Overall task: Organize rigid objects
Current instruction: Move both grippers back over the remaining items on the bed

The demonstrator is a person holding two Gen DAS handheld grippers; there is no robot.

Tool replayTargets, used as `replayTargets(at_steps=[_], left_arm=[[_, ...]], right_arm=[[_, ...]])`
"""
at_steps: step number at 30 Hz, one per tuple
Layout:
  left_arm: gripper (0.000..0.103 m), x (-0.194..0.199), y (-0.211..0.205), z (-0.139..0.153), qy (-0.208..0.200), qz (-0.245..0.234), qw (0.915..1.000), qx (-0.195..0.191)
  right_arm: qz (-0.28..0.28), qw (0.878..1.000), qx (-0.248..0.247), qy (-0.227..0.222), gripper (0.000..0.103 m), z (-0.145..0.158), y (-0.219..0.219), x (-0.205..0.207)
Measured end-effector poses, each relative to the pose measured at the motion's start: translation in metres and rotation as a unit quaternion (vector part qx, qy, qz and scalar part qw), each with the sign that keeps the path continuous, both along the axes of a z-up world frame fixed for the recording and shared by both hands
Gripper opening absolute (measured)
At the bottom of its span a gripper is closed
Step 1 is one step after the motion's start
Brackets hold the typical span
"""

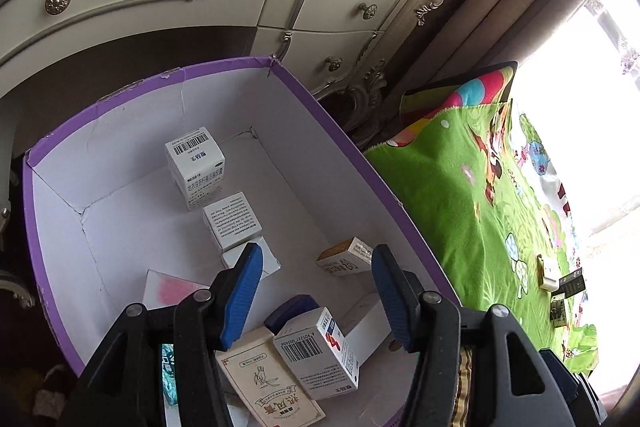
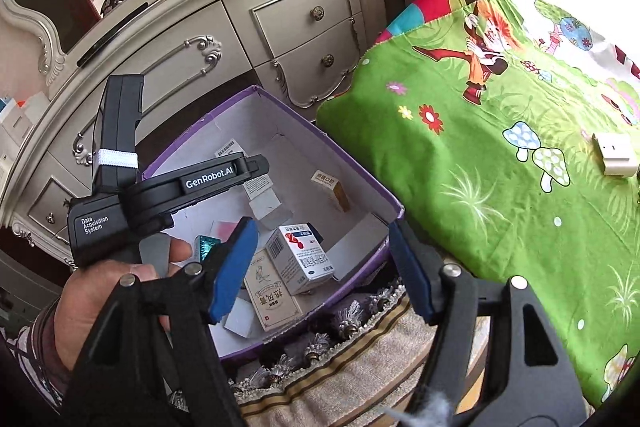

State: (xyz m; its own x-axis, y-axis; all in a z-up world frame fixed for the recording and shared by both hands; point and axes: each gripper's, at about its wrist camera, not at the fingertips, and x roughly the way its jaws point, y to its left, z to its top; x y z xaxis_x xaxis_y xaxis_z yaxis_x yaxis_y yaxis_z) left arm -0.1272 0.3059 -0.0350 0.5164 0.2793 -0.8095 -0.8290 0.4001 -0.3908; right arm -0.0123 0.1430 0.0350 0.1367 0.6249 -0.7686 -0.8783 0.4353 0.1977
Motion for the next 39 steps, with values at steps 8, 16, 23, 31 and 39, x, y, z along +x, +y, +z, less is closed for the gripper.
replayTargets(at_steps=[8,16,23,31,39], left_arm=[[0.058,0.030,-0.014,0.016,-0.013,-0.034,0.9993,0.007],[0.068,0.084,-0.042,0.043,-0.037,-0.084,0.9956,0.019],[0.071,0.139,-0.074,0.060,-0.046,-0.138,0.9889,0.028],[0.073,0.193,-0.102,0.064,-0.038,-0.184,0.9819,0.027],[0.080,0.232,-0.114,0.057,-0.023,-0.211,0.9767,0.031]], right_arm=[[-0.063,0.998,0.004,-0.012,0.076,0.012,-0.025,0.041],[-0.149,0.988,0.020,-0.032,0.082,0.032,-0.065,0.102],[-0.270,0.960,0.012,-0.069,0.085,0.042,-0.115,0.177],[-0.383,0.918,-0.015,-0.099,0.088,0.042,-0.153,0.267],[-0.433,0.895,-0.060,-0.088,0.088,0.008,-0.153,0.332]])
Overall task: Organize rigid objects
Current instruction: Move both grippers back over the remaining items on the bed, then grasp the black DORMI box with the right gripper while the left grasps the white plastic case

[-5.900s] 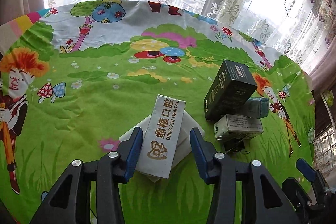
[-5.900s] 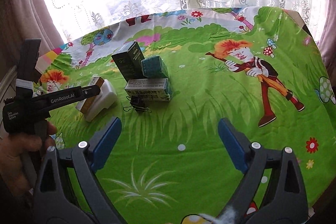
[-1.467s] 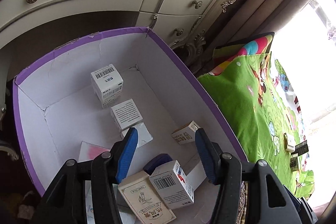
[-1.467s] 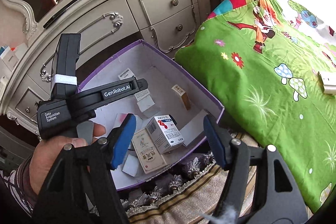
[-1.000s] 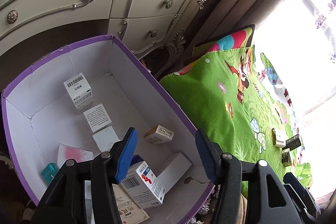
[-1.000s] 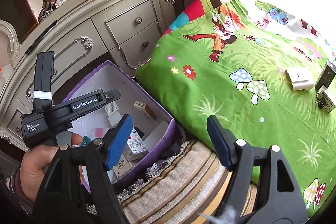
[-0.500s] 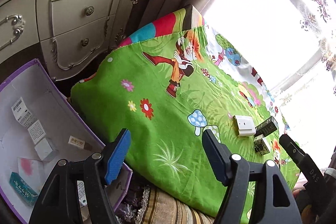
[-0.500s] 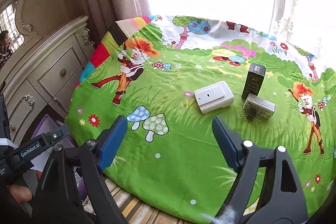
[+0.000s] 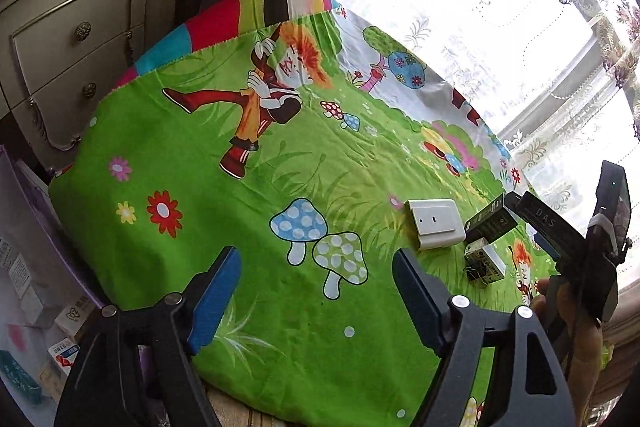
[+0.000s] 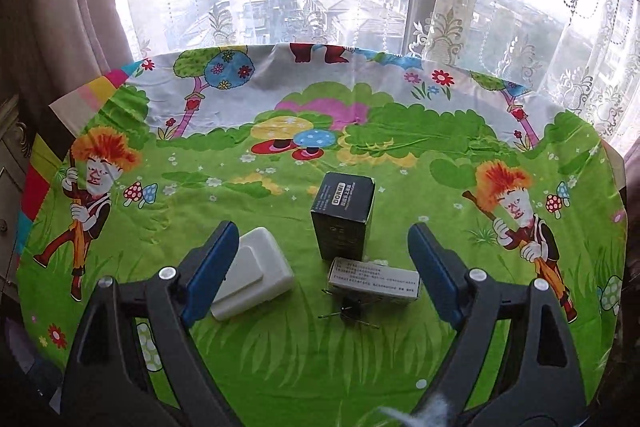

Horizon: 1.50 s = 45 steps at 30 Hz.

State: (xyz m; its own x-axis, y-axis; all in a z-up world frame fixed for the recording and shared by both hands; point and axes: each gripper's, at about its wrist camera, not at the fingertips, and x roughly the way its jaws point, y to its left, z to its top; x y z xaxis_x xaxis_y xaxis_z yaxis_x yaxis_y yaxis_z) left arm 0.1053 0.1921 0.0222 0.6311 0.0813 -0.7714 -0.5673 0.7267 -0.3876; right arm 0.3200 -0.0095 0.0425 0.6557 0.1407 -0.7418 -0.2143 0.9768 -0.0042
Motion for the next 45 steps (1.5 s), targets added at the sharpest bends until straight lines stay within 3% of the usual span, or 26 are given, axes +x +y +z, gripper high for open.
replayTargets(at_steps=[5,11,19,24,26,33,43,45], left_arm=[[0.083,0.030,-0.010,-0.004,0.005,-0.032,0.9995,0.004],[0.087,0.063,-0.027,-0.015,0.006,-0.062,0.9979,-0.018],[0.090,0.098,-0.045,-0.034,0.030,-0.080,0.9957,-0.035],[0.093,0.118,-0.054,-0.040,0.037,-0.075,0.9954,-0.047],[0.102,0.128,-0.057,-0.042,0.040,-0.071,0.9952,-0.054],[0.103,0.171,-0.071,-0.051,0.066,-0.056,0.9941,-0.066],[0.103,0.212,-0.094,-0.065,0.115,-0.053,0.9912,-0.038],[0.103,0.215,-0.099,-0.066,0.123,-0.055,0.9907,-0.015]], right_arm=[[-0.011,1.000,0.000,0.015,0.088,-0.023,0.001,0.024],[-0.010,1.000,0.007,0.025,0.088,-0.042,-0.001,0.037],[0.009,0.998,0.049,0.039,0.044,-0.054,-0.012,0.050],[0.002,0.996,0.079,0.027,0.043,-0.048,-0.029,0.049],[-0.008,0.996,0.088,0.014,0.043,-0.042,-0.037,0.047],[-0.071,0.992,0.100,-0.041,0.043,-0.018,-0.076,0.039],[-0.090,0.990,0.094,-0.060,0.043,-0.012,-0.092,0.037],[-0.090,0.990,0.095,-0.058,0.043,-0.013,-0.093,0.037]])
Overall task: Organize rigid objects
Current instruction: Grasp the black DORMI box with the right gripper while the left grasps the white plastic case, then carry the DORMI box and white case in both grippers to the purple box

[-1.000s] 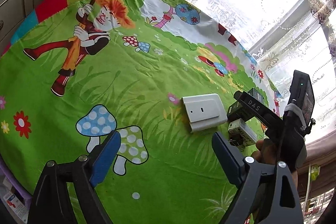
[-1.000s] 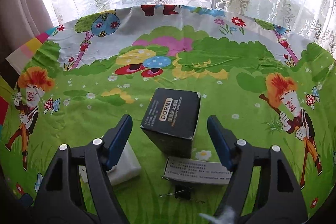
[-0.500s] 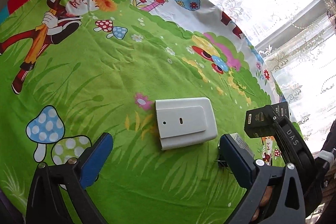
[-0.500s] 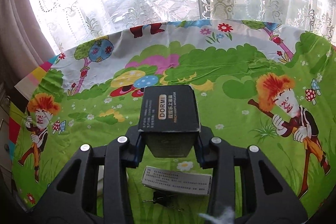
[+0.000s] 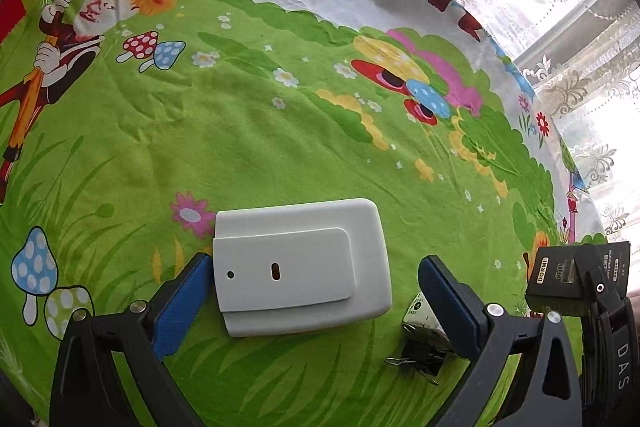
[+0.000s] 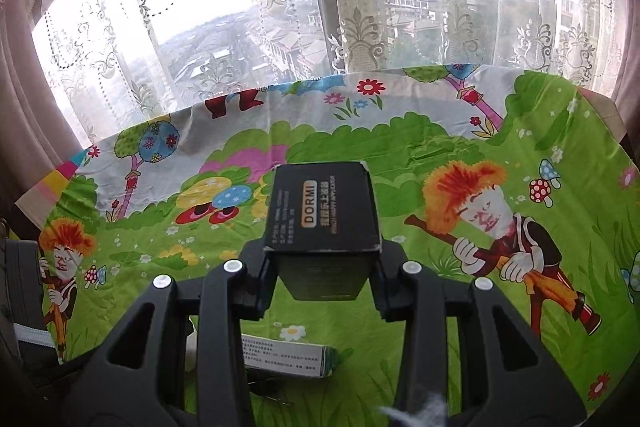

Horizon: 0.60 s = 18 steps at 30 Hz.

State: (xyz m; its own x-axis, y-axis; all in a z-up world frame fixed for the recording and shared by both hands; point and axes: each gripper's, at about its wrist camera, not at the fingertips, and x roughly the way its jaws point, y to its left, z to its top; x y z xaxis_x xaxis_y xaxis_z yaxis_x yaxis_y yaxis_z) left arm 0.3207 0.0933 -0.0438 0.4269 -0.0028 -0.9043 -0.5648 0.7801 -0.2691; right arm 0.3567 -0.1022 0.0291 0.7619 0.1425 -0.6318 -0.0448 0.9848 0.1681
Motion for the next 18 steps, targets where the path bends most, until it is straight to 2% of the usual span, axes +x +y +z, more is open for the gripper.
replayTargets(at_steps=[3,7,11,18], left_arm=[[0.102,0.006,-0.007,-0.003,0.019,-0.014,0.9989,0.042],[0.091,0.007,-0.019,-0.005,0.034,-0.049,0.9927,0.104],[0.091,0.003,-0.019,-0.005,0.019,-0.063,0.9915,0.112],[0.090,-0.024,-0.014,0.007,0.003,-0.061,0.9855,0.158]], right_arm=[[-0.001,1.000,0.001,0.001,0.043,-0.001,-0.001,0.000],[0.004,1.000,0.003,0.004,0.043,-0.002,0.002,-0.001],[0.008,1.000,0.002,0.006,0.043,-0.002,0.004,-0.001],[0.015,1.000,-0.002,0.005,0.043,0.001,0.008,-0.004]])
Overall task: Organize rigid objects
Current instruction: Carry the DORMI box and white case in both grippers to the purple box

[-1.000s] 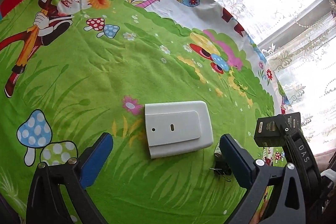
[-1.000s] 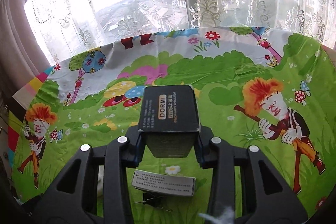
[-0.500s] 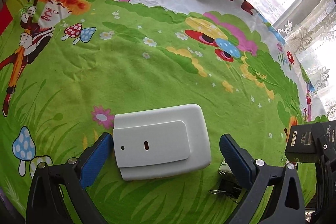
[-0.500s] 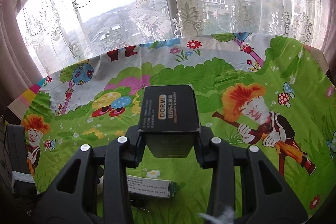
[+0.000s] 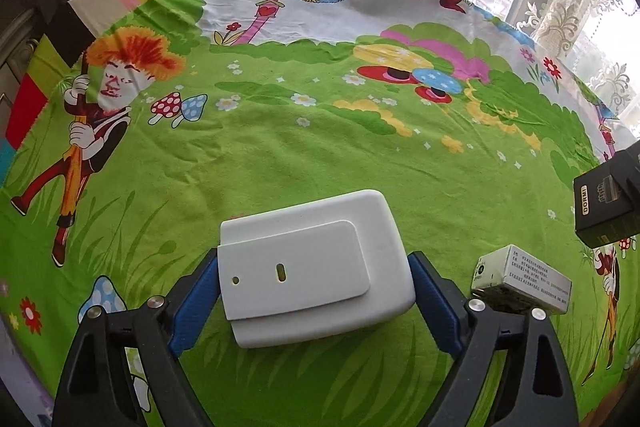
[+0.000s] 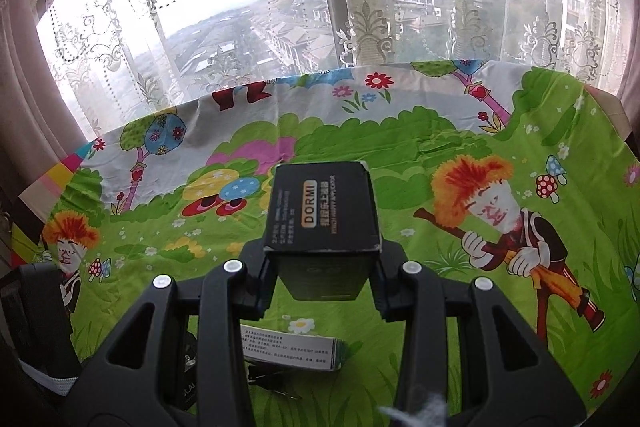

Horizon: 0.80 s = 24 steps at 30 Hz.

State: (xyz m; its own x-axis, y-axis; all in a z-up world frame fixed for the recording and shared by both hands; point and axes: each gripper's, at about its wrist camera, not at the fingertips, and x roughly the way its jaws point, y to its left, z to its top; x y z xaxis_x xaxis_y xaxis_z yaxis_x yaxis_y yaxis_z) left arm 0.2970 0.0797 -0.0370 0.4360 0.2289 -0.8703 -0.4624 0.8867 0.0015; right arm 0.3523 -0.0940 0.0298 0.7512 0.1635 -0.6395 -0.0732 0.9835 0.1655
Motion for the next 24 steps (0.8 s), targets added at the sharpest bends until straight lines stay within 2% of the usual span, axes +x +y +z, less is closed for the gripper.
replayTargets(at_steps=[10,15,24], left_arm=[[0.090,-0.063,0.011,0.040,-0.052,0.004,0.9975,0.048],[0.090,-0.097,0.024,0.055,-0.068,0.015,0.9959,0.058],[0.090,-0.158,0.057,0.063,-0.077,0.049,0.9939,0.062]], right_arm=[[0.040,0.999,-0.012,-0.001,0.043,0.010,0.024,-0.026],[0.071,0.997,-0.021,0.006,0.043,0.012,0.041,-0.049],[0.142,0.989,-0.029,0.019,0.043,0.019,0.085,-0.096]])
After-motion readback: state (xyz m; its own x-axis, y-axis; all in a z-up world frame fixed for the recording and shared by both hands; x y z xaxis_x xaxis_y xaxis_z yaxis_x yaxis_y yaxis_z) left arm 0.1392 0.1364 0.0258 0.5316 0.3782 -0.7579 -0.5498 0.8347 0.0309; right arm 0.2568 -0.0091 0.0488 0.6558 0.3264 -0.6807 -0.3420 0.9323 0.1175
